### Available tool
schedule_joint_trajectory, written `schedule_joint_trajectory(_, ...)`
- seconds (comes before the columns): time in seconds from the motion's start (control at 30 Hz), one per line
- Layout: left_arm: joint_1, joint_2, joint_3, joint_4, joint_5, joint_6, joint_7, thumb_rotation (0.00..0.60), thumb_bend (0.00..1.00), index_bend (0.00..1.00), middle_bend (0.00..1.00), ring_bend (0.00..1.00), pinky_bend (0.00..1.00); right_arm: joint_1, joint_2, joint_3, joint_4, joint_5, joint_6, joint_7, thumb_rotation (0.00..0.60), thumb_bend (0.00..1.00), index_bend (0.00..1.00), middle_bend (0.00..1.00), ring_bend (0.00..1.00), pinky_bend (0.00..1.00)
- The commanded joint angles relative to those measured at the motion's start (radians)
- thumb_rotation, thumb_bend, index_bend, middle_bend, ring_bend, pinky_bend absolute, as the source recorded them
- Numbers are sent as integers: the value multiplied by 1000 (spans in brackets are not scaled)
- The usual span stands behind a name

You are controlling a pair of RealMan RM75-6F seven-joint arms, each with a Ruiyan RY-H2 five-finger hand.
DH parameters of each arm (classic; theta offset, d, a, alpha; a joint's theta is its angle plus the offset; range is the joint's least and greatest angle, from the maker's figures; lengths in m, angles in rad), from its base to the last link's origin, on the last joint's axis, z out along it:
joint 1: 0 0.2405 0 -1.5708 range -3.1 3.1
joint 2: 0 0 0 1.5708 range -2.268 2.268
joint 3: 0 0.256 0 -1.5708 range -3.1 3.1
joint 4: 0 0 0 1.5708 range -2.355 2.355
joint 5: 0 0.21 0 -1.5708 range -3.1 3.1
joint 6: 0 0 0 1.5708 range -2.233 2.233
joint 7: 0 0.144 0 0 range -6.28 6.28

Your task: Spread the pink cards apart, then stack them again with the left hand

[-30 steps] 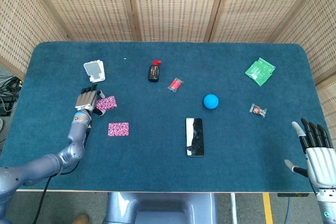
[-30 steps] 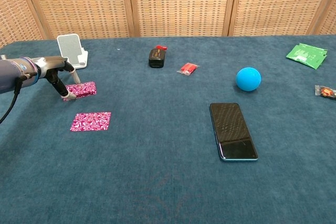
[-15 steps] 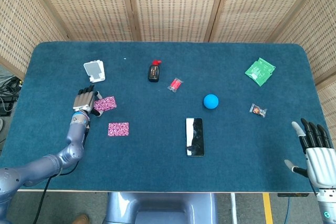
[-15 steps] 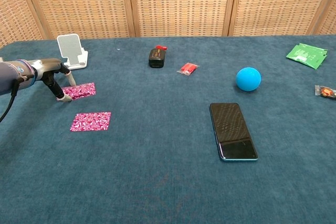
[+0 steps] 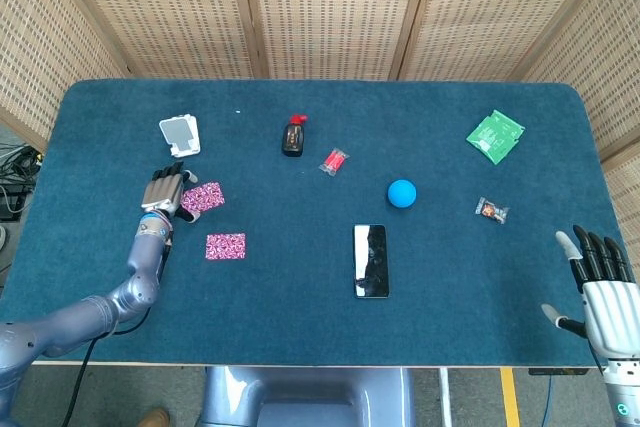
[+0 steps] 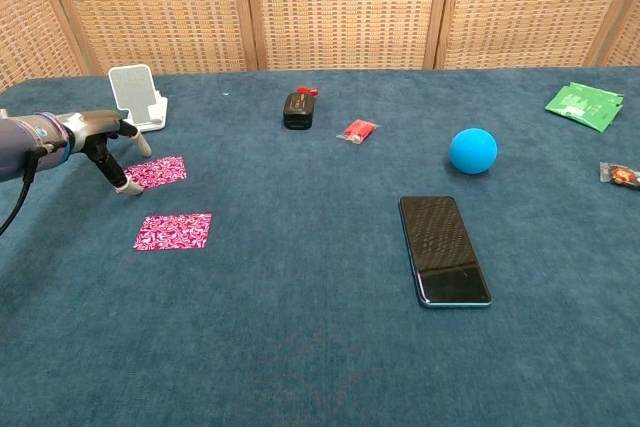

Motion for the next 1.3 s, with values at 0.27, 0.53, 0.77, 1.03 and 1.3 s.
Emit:
schedule_joint_trajectory(0.27, 36, 72, -39, -143, 178, 44, -122, 600, 234, 211, 0, 0, 0, -1, -1, -1, 0, -2, 1, 1, 600, 0, 0, 0, 0, 0)
schedule_joint_trajectory(0.53, 71, 225, 59, -452, 311, 96, -45, 600, 233, 294, 0, 0, 0, -1, -1, -1, -2, -4, 3, -3, 600, 0, 0, 0, 0, 0)
schedule_joint_trajectory(0.77, 69, 249, 138, -568, 297, 139, 41, 600, 189, 328, 0, 0, 0, -1, -5, -3, 0, -7, 3, -7, 600, 0, 0, 0, 0, 0)
schedule_joint_trajectory(1.03, 66, 202, 144, -530, 281, 161, 39, 600, 191, 346, 0, 0, 0, -1, -4, -3, -1, -8, 2, -8, 600, 0, 0, 0, 0, 0)
schedule_joint_trajectory(1.3, 58, 154, 157, -492, 263, 158, 48, 600, 191, 346, 0, 0, 0, -1, -2, -3, -2, -6, 1, -4, 600, 0, 0, 0, 0, 0)
